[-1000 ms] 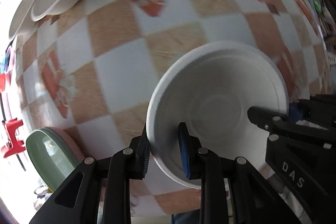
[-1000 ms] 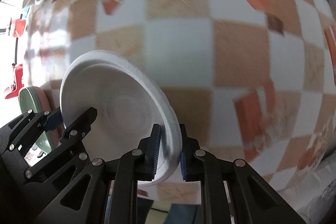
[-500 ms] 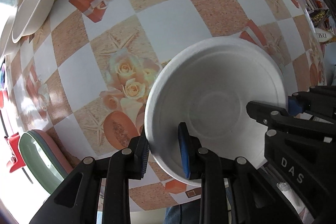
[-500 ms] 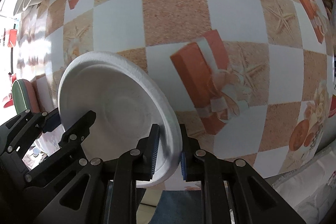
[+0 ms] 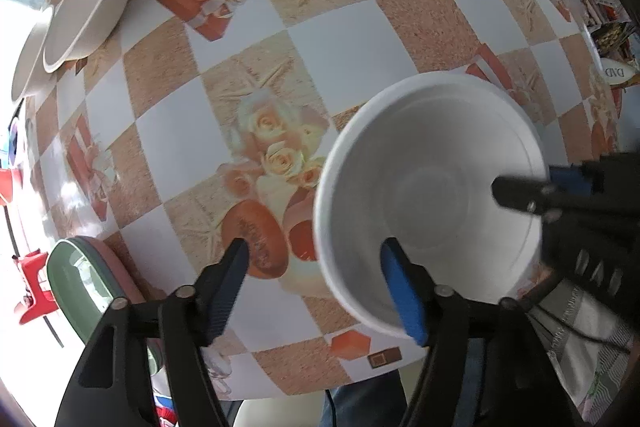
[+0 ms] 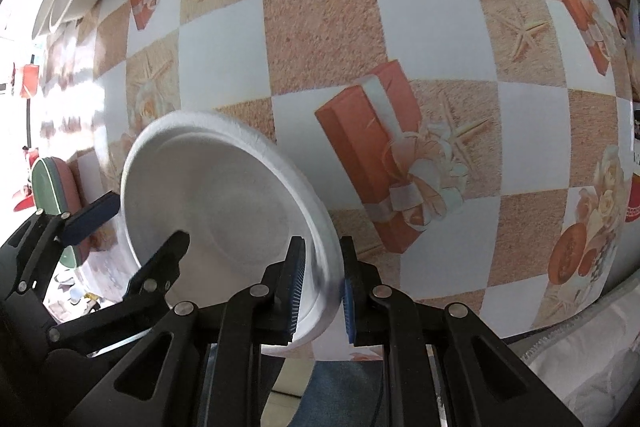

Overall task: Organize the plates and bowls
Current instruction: 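Lower the white bowl onto the table and open the right gripper, then move the right gripper to the rim of a second white bowl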

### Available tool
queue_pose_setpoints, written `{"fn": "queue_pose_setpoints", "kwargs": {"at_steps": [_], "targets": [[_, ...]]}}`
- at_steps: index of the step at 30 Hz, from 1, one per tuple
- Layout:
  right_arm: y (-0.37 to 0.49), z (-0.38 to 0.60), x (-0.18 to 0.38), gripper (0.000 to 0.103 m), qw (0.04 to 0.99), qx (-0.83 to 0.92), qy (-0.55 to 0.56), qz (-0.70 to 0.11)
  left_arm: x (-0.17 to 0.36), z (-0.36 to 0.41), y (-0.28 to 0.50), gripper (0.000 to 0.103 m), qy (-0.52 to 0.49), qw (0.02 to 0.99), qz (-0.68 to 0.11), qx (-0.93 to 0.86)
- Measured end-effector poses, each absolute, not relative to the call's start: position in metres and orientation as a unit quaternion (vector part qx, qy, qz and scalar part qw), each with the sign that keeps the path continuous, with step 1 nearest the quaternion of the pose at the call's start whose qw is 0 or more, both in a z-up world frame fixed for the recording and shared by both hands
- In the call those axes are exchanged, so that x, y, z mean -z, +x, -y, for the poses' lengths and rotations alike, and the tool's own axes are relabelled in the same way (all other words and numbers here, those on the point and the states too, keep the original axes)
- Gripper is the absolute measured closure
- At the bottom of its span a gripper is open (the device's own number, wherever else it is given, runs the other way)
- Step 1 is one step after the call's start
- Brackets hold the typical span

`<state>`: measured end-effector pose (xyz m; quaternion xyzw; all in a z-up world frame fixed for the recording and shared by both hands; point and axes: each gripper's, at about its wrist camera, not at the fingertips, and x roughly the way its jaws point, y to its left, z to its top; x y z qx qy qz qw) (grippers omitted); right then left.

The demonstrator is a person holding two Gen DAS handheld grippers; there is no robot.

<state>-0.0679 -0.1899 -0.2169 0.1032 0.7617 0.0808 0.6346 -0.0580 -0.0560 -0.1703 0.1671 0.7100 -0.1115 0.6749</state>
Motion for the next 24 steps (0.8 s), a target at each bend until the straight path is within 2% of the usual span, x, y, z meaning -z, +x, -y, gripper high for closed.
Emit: {"fn": "queue_pose_setpoints", "kwargs": {"at_steps": [2, 4, 18, 24], "targets": [[-0.067, 0.195, 0.213, 0.079, 0.638, -0.078, 0.109, -0.758, 0.166, 0.048, -0.058, 0.025, 0.158, 0.676, -0.71, 0.12], [-0.066, 0.201, 0.207, 0.027, 0.645, -0.073, 0.113, -0.752, 0.163, 0.037, -0.06, 0.024, 0.155, 0.676, -0.709, 0.126], [-0.049, 0.229, 0.155, 0.025, 0.684, -0.038, 0.122, -0.718, 0.13, -0.041, -0.069, 0.024, 0.107, 0.688, -0.703, 0.146], [-0.02, 0.215, 0.121, 0.025, 0.709, -0.04, 0.097, -0.698, 0.096, -0.08, -0.037, 0.024, 0.058, 0.73, -0.674, 0.096]]}}
